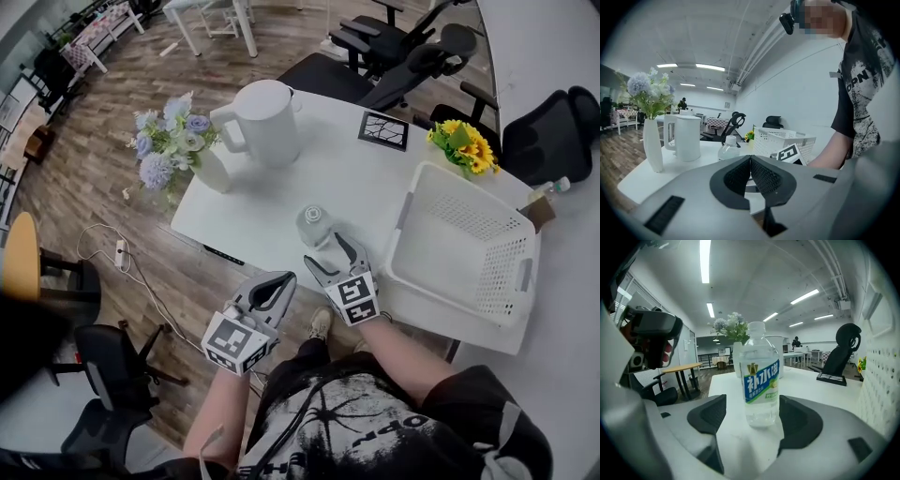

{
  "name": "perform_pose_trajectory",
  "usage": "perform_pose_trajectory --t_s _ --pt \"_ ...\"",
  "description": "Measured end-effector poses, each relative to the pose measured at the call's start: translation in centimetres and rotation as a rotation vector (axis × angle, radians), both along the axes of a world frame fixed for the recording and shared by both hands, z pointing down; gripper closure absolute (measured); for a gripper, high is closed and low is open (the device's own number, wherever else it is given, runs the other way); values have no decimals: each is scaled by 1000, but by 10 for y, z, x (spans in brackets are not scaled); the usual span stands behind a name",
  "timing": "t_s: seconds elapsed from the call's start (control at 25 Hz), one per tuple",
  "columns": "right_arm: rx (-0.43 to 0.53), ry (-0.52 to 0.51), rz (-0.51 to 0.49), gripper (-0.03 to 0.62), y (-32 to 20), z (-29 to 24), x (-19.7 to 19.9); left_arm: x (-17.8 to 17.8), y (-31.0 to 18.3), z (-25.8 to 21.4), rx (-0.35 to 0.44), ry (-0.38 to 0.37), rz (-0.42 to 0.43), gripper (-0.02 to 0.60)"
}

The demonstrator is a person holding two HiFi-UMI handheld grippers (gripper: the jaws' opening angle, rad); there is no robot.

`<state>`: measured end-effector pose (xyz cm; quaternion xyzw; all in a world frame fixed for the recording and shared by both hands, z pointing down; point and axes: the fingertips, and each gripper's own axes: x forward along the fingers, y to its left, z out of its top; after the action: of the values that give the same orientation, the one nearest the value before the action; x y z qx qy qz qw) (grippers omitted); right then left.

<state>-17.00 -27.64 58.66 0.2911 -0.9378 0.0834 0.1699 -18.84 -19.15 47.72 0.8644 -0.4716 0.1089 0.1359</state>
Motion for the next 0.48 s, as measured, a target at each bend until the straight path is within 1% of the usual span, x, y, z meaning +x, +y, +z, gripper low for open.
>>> perform_pose_trajectory --t_s 0.12,0.28,0.36,0.4,0.44,0.48 --pt "-25 3 -44 252 21 -6 8 9 3 -4 13 7 5 571" --pt "-43 -3 -182 254 60 -23 15 21 8 -8 31 20 6 571" --pt "-38 -6 -231 273 76 -35 24 29 10 -12 41 26 14 571" --pt "-41 -4 -245 304 82 -40 30 34 11 -14 46 27 18 571" --pt "-43 -3 -254 365 87 -45 38 39 11 -16 50 29 22 571" --pt "-43 -7 -260 446 91 -52 46 44 12 -17 55 30 27 571"
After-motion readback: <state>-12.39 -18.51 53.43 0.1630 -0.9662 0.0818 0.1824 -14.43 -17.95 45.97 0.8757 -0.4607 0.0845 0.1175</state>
